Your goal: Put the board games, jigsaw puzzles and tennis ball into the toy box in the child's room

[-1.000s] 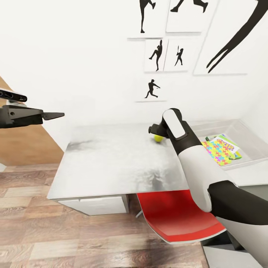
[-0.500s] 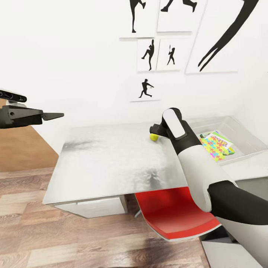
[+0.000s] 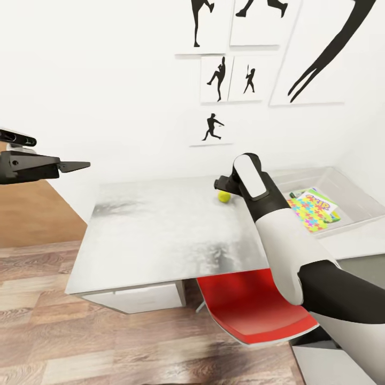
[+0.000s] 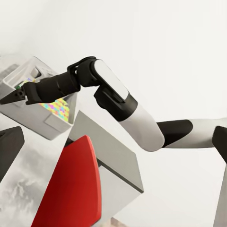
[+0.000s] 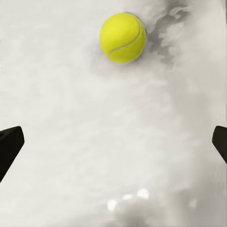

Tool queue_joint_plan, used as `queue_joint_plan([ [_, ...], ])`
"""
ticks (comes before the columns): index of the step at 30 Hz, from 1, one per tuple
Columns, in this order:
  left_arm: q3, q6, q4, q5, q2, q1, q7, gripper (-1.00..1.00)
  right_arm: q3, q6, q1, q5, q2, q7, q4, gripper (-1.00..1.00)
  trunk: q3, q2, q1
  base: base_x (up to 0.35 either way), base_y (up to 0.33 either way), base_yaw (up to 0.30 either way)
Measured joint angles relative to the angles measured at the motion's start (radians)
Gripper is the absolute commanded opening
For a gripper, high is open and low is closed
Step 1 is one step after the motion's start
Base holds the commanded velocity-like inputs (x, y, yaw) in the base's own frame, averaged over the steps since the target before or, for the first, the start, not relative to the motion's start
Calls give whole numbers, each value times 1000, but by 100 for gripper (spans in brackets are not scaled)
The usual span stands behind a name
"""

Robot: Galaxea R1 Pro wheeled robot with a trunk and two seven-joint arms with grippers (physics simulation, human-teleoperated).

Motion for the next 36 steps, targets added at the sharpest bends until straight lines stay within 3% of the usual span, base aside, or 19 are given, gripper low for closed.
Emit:
queue_joint_plan([
  [17, 0, 0, 6, -1, 1, 0, 0, 100, 5, 0, -1, 1, 4, -2, 2, 100, -12, 0, 0, 41, 33, -156],
  [36, -12, 0, 8, 2, -1, 1, 0, 100, 6, 0, -2, -2, 4, 1, 4, 100, -14, 0, 0, 49, 33, -10],
])
